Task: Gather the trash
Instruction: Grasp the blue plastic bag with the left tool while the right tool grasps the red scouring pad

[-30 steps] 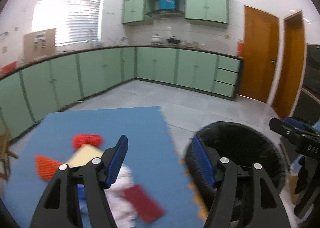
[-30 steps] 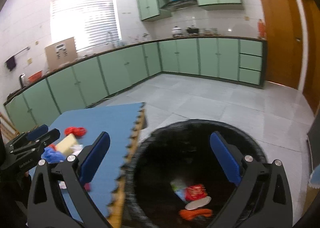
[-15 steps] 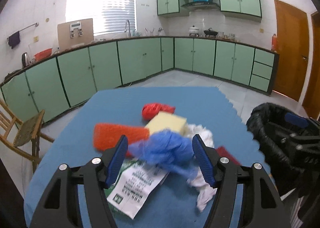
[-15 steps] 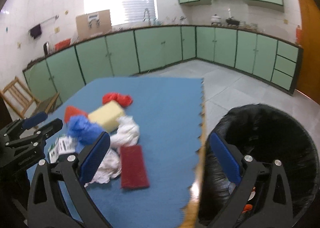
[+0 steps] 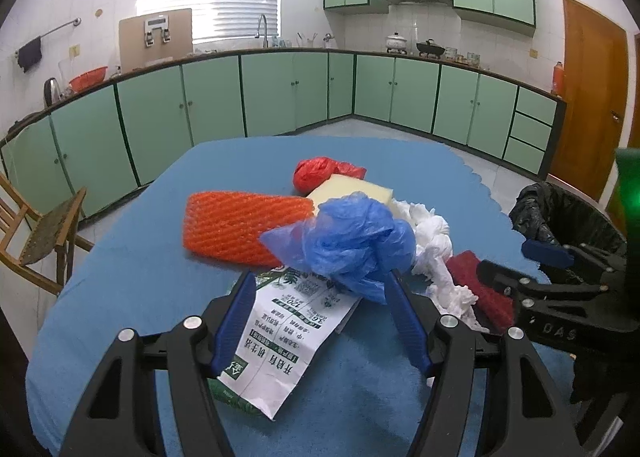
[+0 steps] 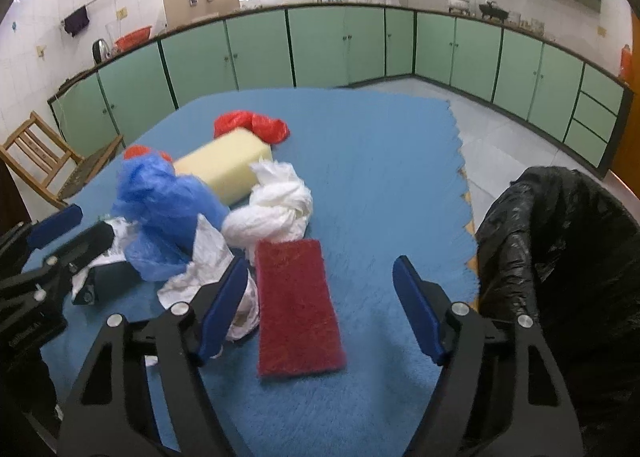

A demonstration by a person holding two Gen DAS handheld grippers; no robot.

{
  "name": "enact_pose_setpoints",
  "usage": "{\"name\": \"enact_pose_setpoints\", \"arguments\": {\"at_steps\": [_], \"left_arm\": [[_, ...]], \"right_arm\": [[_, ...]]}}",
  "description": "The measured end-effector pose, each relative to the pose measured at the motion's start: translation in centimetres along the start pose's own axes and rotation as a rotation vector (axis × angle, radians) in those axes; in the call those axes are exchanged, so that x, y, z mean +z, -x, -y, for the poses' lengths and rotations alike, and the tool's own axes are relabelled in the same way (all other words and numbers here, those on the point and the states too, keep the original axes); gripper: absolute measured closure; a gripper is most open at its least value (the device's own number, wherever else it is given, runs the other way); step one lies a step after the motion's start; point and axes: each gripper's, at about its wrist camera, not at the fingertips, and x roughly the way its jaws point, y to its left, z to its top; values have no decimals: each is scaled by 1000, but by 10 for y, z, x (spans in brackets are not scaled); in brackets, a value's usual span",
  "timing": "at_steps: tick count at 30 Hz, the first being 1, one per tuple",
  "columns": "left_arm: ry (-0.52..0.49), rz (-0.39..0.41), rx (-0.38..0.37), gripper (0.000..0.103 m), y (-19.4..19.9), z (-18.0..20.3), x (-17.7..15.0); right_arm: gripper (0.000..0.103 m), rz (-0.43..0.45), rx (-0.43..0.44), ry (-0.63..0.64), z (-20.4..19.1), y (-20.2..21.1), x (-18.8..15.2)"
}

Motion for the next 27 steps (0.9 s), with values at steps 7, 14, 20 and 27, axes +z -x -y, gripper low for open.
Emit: {"name": "enact_pose_setpoints", "arguments": {"at_steps": [7,14,20,27], "left_arm": [[-3,-10,-8,37,-6,3,0],[0,-17,-16,37,-10,6,1],[-5,-9,-24,37,-9,10,3],[-6,10,-40,37,-9,19,13]], "right_arm": [[34,-64,25,7,-1,-16,-4],[47,-104,47,-5,2,-22,-6],[63,-95,84,4,2,-18,-5],[63,-42,61,-22,15,3,6]]}}
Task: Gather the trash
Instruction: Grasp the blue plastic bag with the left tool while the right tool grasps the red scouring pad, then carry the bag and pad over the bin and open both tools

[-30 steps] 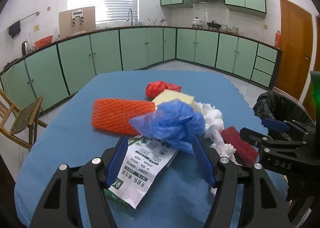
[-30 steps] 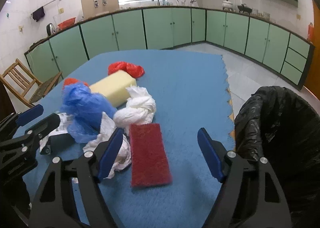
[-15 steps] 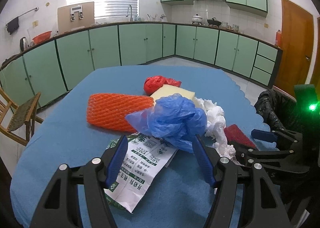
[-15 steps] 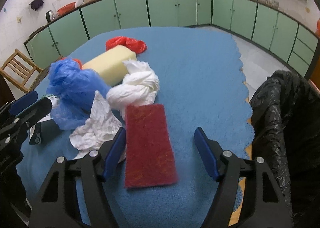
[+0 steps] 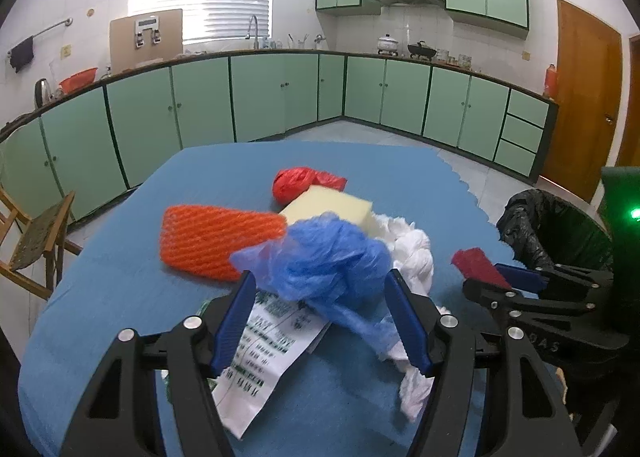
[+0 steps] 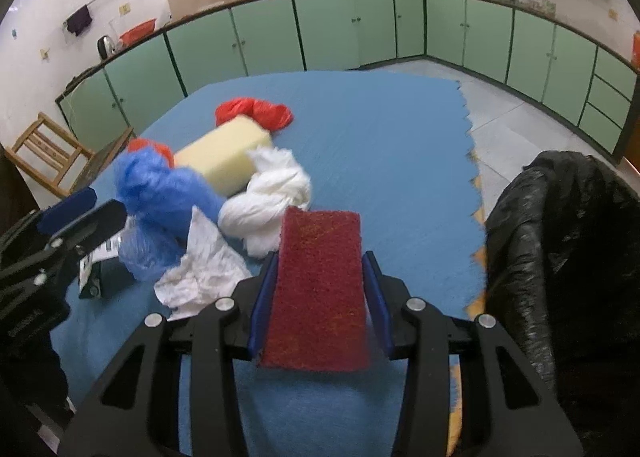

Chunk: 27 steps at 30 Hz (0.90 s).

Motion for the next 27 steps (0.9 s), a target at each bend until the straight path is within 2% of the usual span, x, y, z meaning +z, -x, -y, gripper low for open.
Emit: {"name": "enact_pose_setpoints", "arguments": {"at_steps": [9,11,13,19,22,27], "left_arm": [[4,-5,-1,38,-20,12,11],[14,-23,-2,45,-28,11,13],[18,-38,4,62,-35,10,13],[8,-29,4,89,-31,10,16],[8,-25,-4,96,-27,10,16],[-1,21,-9,97,-10,12,24]], "right_arm": [[63,36,-19,-5,10,15,10],[63,39,-21,-2,10,17,10],[63,42,-21,0,10,18,11],[62,48,-19,-4,11,22,13],[62,64,-14,-1,10,29,16],[62,102,-12,0,10,46,26]]}}
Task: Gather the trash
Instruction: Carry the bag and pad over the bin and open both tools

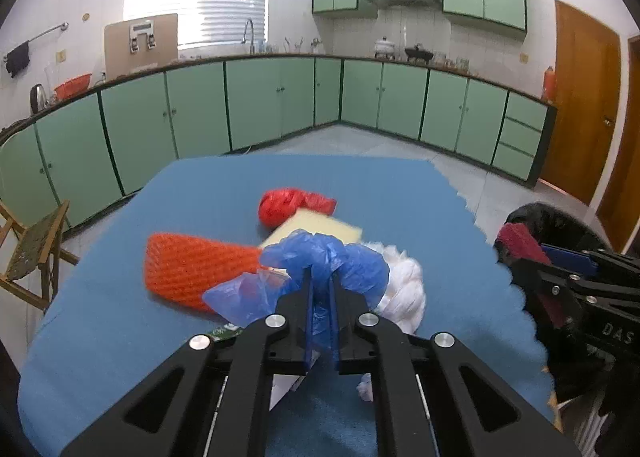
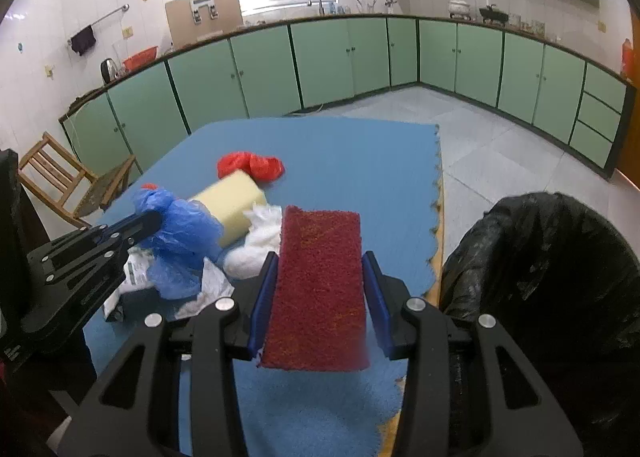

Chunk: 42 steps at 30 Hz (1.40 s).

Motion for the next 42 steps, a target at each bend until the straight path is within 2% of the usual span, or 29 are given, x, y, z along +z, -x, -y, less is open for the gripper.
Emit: {"name": "enact_pose_setpoints", "arguments": {"at_steps": [11,19,30,42], "left_arm": [[-5,89,-17,97,31,13,31],[-32,133,-99,97,47,50,48],[-101,135,-258,97,45,140,56],[-160,97,-389,97,27,237,51]], "right_arm": [[62,86,-49,-27,16,43,24],[62,153,-111,-59,47,82,29],[62,200,-250,-138,128,133,9],[63,198,-383,-221,209,161,-29]]}}
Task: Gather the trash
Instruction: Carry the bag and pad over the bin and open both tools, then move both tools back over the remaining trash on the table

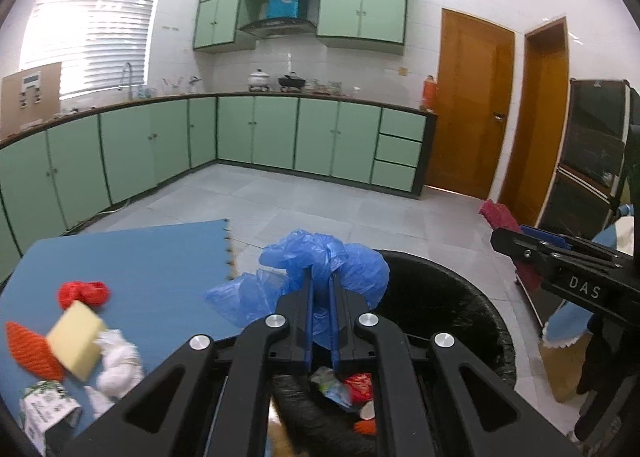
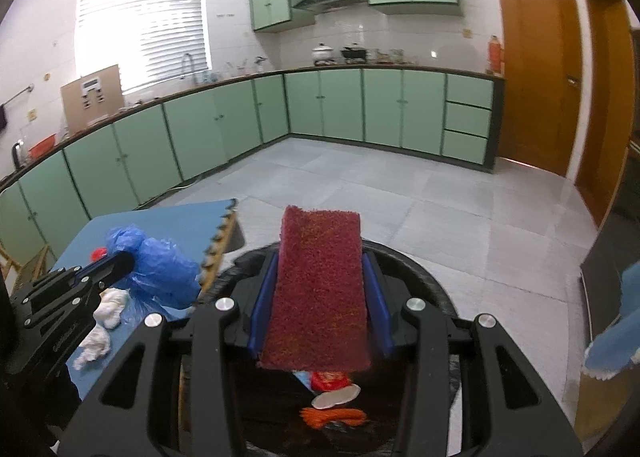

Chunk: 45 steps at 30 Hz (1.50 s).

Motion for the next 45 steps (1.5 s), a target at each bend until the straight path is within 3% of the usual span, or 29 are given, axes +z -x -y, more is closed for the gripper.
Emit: {"name": "enact_pose_setpoints", "arguments": {"at_steps": [7,16,18,22,26,35,41,45], "left_arm": [[-8,-70,-30,97,-42,26,-13],[-25,-116,-53,95,-76,37,-18],[-27,-119,-51,89,-79,39,-19],[-15,-118,-62,72,-78,33,-19],[-11,-105,-38,64,-70,24,-16],[2,-59,51,53,-27,-26,-10],[38,-37,159,47,24,-80,-17],[68,-32,250,37,56,-119,-27]], "right_arm": [[63,-48,-41,-26,35,-19,-22],[61,-93,-51,-57,51,-54,-34],[47,-99,-62,-60,50,-62,-29],[35,-94,-86,-69,53,-66,-31],[11,-68,-100,-69,51,-59,-31],[7,-17,-49,-46,12,-36,-22],[6,-9,24,-18,-38,-25,-17],[5,-18,78,1,-77,-26,-17]]}}
